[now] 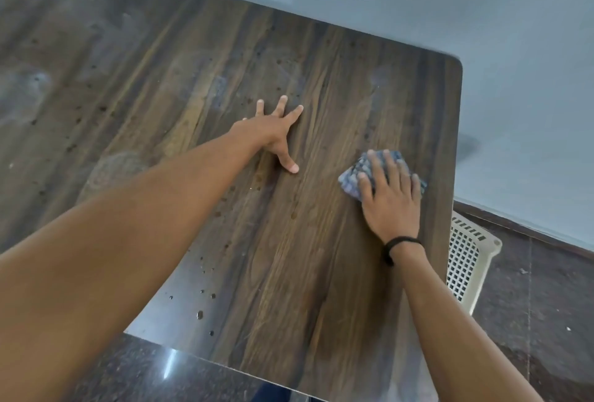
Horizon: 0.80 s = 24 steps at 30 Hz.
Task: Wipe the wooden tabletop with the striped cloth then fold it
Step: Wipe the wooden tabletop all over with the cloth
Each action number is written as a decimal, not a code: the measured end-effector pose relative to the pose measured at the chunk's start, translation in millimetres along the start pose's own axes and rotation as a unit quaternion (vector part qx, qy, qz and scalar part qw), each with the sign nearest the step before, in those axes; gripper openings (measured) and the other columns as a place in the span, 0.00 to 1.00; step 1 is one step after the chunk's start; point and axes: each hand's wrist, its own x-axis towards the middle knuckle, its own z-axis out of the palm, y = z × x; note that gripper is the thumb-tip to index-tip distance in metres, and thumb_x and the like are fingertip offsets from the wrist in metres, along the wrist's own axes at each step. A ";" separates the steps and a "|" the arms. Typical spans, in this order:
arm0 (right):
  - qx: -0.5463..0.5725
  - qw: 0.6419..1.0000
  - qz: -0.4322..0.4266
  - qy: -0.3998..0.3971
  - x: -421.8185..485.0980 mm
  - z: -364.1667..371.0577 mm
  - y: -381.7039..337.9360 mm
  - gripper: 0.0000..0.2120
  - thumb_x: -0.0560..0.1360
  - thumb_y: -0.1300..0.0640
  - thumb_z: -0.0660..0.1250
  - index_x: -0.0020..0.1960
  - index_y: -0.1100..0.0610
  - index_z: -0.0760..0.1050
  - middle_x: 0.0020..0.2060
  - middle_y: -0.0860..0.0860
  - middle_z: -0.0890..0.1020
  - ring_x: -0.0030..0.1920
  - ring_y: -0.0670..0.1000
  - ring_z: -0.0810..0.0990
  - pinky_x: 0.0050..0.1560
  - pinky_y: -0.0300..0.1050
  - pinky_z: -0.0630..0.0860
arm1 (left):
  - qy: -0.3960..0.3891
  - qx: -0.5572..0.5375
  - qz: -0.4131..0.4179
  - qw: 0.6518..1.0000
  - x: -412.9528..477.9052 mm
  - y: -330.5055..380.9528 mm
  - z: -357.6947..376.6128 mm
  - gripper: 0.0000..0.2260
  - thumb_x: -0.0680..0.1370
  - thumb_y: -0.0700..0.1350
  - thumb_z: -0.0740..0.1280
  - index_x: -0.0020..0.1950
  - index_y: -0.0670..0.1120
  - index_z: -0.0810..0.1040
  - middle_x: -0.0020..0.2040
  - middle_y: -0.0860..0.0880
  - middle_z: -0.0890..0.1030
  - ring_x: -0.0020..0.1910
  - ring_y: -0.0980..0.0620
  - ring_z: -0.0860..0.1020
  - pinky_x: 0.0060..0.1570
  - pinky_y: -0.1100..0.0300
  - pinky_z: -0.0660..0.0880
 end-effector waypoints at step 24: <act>-0.012 0.996 -0.092 0.001 95.0 -5.4 27.5 0.28 0.83 0.39 0.45 0.81 0.44 0.56 0.80 0.51 0.61 0.79 0.57 0.59 0.77 0.60 0.53 | 0.006 -0.009 -0.043 0.999 48.5 8.8 -34.6 0.66 0.61 0.61 0.81 0.78 0.59 0.31 0.77 0.52 0.27 0.76 0.36 0.31 0.72 0.29 0.51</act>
